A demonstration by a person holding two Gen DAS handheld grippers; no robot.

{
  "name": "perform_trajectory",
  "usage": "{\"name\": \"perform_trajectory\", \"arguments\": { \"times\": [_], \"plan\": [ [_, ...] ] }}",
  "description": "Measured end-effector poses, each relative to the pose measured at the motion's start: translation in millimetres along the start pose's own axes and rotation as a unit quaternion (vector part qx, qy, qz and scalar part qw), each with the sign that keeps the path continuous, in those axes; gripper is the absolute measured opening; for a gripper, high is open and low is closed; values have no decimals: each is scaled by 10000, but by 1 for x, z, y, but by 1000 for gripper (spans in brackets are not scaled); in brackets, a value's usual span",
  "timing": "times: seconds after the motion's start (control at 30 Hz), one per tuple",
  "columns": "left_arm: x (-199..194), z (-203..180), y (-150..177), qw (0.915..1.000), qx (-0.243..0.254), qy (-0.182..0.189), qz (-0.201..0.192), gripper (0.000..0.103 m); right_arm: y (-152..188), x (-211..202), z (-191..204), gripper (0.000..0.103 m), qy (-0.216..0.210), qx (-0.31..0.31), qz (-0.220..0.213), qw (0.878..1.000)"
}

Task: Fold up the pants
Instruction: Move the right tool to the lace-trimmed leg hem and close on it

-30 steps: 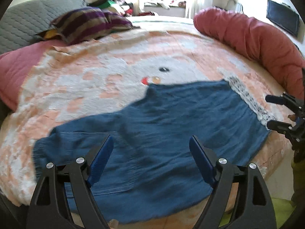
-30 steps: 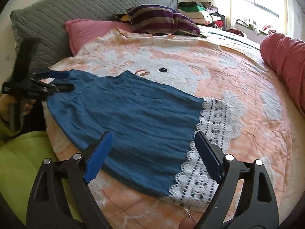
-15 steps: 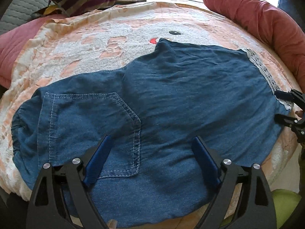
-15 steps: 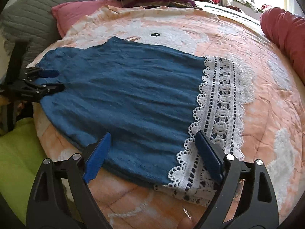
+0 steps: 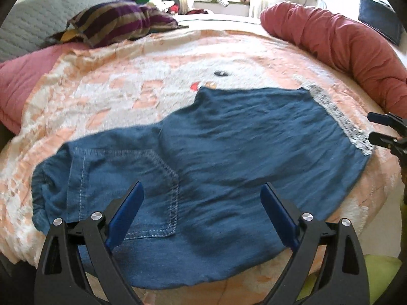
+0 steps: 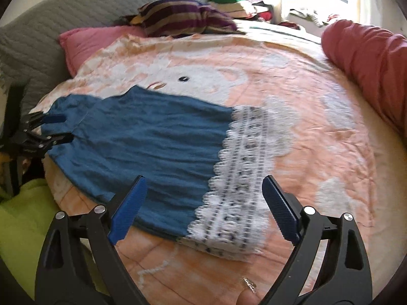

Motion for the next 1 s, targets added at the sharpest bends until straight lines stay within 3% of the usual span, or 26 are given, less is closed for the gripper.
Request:
{"name": "perform_trajectory", "arguments": {
  "times": [0.47, 0.63, 1.0],
  "plan": [
    [-7, -33, -42, 9982, 25, 567, -205, 97, -8, -40, -41, 88, 565, 437, -458, 9964],
    [2, -53, -69, 9968, 281, 706, -264, 98, -8, -49, -51, 88, 681, 574, -507, 9947],
    [42, -109, -123, 9894, 804, 1177, -259, 98, 13, -24, -39, 88, 378, 719, -171, 9966]
  ]
}}
Point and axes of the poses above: each gripper's, at about its wrist camera, not at the fingertips, and x roughly the way its jaws point, z to its left, y to its underside, the point moved 1 cm from there along x, roughly the way its jaws point, and after that the axes turned 10 degrees about -z, right-handed, at the moved point
